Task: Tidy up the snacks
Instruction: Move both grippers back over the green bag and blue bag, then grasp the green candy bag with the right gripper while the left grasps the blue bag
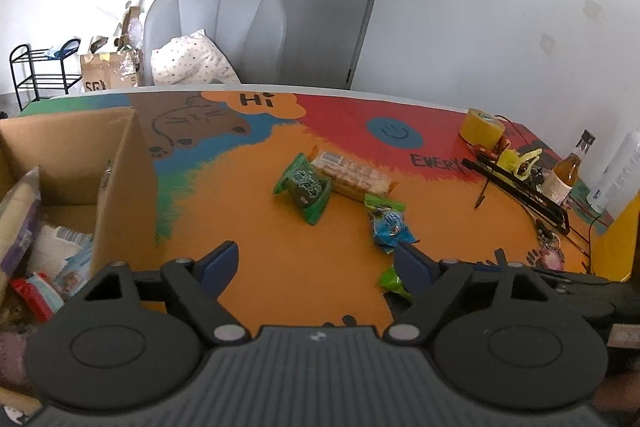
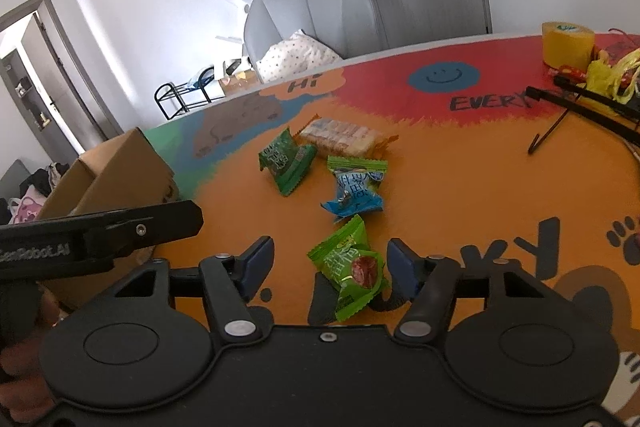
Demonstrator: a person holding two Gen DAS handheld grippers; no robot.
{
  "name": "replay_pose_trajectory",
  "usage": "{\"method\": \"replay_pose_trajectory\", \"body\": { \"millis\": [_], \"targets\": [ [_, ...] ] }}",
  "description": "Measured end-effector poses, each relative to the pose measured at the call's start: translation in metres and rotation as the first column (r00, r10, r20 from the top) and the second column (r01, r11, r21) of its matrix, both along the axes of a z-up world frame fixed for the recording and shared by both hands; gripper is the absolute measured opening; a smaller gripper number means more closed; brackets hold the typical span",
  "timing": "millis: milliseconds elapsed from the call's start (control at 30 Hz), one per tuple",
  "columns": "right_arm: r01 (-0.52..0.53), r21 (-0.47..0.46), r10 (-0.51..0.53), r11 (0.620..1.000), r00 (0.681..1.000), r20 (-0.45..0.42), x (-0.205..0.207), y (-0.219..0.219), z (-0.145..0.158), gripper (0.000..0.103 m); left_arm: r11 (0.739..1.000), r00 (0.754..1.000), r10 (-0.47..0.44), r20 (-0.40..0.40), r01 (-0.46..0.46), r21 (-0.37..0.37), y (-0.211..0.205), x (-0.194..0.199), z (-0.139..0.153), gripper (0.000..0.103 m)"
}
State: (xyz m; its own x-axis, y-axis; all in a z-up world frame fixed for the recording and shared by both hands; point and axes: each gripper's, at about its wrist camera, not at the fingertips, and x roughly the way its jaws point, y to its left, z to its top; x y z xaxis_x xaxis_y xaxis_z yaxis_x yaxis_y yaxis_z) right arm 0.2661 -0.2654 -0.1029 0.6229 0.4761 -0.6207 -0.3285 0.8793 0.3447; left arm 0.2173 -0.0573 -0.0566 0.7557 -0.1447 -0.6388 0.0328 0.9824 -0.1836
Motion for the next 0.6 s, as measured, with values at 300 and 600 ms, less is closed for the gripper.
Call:
{"method": "replay_pose_trajectory", "body": {
  "millis": [300, 600],
  "targets": [
    [-0.012, -0.018, 0.011, 1.0, 0.999, -0.039, 0.013, 0.005, -0.016, 0.047, 1.0, 0.999, -0.004, -0.045, 0.004, -0.01, -0.002, 0.017, -0.015, 0.075],
    [-0.004, -0.013, 0.003, 1.0, 0.999, -0.037, 0.009, -0.012, -0.019, 0.028, 0.999, 0.997, -0.037, -0.069, 0.036, -0.016, -0.019, 0.034, -0.025, 0.069]
  ]
}}
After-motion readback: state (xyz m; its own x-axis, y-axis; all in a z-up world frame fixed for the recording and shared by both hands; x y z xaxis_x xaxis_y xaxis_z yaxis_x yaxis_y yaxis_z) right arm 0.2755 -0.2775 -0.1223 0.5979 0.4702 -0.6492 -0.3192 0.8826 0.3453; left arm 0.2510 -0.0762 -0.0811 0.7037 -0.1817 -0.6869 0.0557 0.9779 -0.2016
